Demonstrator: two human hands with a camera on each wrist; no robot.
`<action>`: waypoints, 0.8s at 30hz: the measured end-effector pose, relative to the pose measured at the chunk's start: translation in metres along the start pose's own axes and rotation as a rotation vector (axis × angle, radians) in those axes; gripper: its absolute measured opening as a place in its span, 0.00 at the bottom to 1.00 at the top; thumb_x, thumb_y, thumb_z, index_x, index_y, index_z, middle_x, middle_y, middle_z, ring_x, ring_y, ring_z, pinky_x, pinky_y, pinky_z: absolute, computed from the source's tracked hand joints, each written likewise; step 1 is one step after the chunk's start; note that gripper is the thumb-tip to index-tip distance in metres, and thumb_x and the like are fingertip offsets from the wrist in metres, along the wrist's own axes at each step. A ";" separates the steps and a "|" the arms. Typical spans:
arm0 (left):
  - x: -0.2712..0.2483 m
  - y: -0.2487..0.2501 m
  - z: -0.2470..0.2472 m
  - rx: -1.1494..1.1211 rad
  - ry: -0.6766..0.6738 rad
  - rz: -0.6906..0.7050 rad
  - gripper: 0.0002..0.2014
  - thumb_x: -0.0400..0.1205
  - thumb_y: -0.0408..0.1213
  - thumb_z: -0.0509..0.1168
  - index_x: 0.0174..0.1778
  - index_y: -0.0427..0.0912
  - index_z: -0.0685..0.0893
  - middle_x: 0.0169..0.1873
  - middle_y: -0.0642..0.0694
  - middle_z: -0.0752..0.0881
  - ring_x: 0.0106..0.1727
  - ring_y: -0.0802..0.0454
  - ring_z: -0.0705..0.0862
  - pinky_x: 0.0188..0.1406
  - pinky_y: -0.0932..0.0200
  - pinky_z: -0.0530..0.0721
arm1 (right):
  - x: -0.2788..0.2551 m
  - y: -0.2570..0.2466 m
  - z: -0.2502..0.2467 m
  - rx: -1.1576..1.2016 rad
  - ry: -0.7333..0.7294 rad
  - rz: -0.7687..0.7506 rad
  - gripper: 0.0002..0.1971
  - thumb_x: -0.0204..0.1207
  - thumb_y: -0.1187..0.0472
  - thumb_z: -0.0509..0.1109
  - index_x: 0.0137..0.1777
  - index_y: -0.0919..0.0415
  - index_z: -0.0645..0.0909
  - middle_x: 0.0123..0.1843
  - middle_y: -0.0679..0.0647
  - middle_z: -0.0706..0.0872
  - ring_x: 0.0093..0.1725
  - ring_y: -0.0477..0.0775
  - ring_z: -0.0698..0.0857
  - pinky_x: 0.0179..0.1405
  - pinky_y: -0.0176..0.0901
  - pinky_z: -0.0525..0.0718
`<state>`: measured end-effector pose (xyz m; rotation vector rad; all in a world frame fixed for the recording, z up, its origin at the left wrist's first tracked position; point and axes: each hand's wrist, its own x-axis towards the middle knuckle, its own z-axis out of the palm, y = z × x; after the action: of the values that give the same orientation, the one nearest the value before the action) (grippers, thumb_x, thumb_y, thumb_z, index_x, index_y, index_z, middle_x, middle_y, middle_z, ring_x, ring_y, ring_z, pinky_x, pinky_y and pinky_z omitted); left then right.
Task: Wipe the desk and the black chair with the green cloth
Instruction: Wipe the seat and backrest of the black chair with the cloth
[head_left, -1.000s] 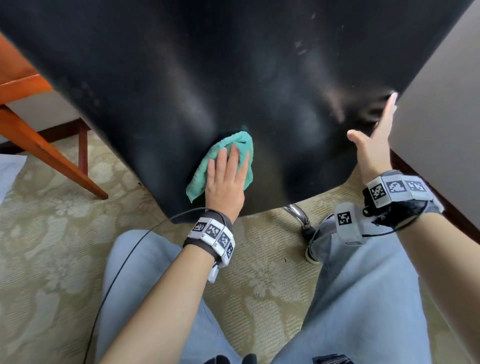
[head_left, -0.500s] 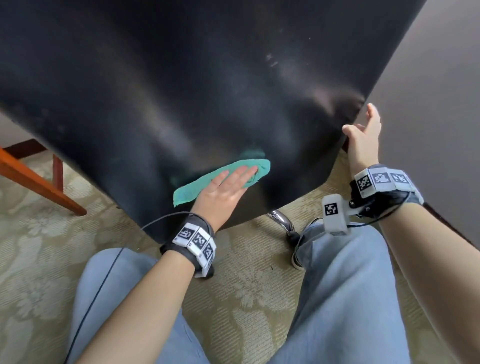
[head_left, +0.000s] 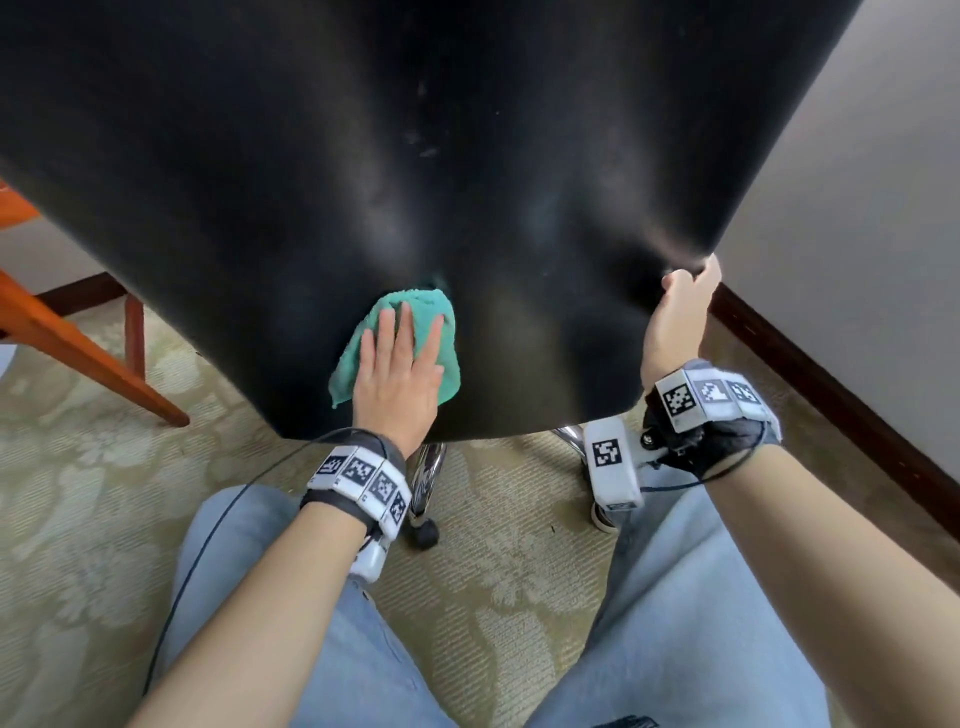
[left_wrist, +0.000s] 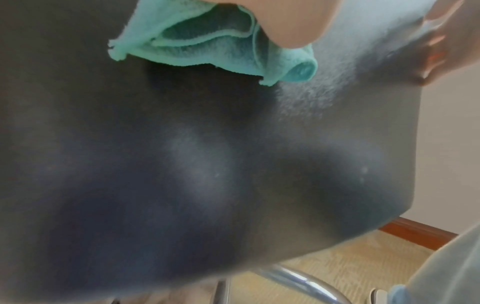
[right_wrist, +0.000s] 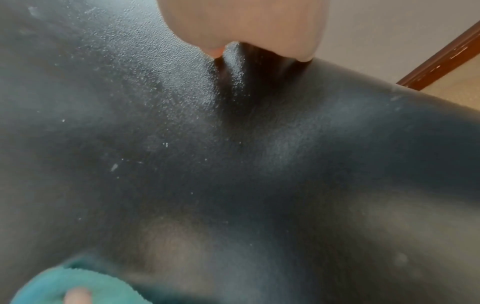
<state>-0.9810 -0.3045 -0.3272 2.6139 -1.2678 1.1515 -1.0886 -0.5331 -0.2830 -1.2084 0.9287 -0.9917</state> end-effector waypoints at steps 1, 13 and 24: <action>0.007 0.002 -0.002 0.005 0.039 0.011 0.39 0.66 0.40 0.79 0.71 0.35 0.72 0.64 0.26 0.80 0.64 0.28 0.80 0.58 0.35 0.80 | -0.004 0.002 0.000 -0.003 0.001 0.002 0.34 0.68 0.58 0.54 0.78 0.61 0.62 0.75 0.58 0.70 0.74 0.55 0.69 0.77 0.47 0.63; 0.106 0.035 -0.040 -0.001 0.363 0.426 0.26 0.78 0.36 0.62 0.74 0.49 0.70 0.77 0.51 0.65 0.76 0.49 0.61 0.77 0.48 0.44 | -0.015 0.006 -0.015 -0.032 -0.116 0.093 0.37 0.64 0.55 0.54 0.78 0.50 0.60 0.76 0.52 0.71 0.74 0.52 0.70 0.77 0.56 0.66; 0.063 0.056 0.006 -0.025 0.185 0.522 0.18 0.75 0.36 0.66 0.61 0.49 0.85 0.75 0.52 0.62 0.73 0.51 0.64 0.75 0.49 0.48 | -0.014 0.005 -0.015 -0.047 -0.118 0.091 0.37 0.66 0.56 0.56 0.80 0.52 0.59 0.78 0.52 0.69 0.75 0.53 0.69 0.77 0.57 0.67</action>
<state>-0.9901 -0.3862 -0.3081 2.1473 -1.9649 1.3796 -1.1063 -0.5240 -0.2889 -1.2402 0.9096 -0.8216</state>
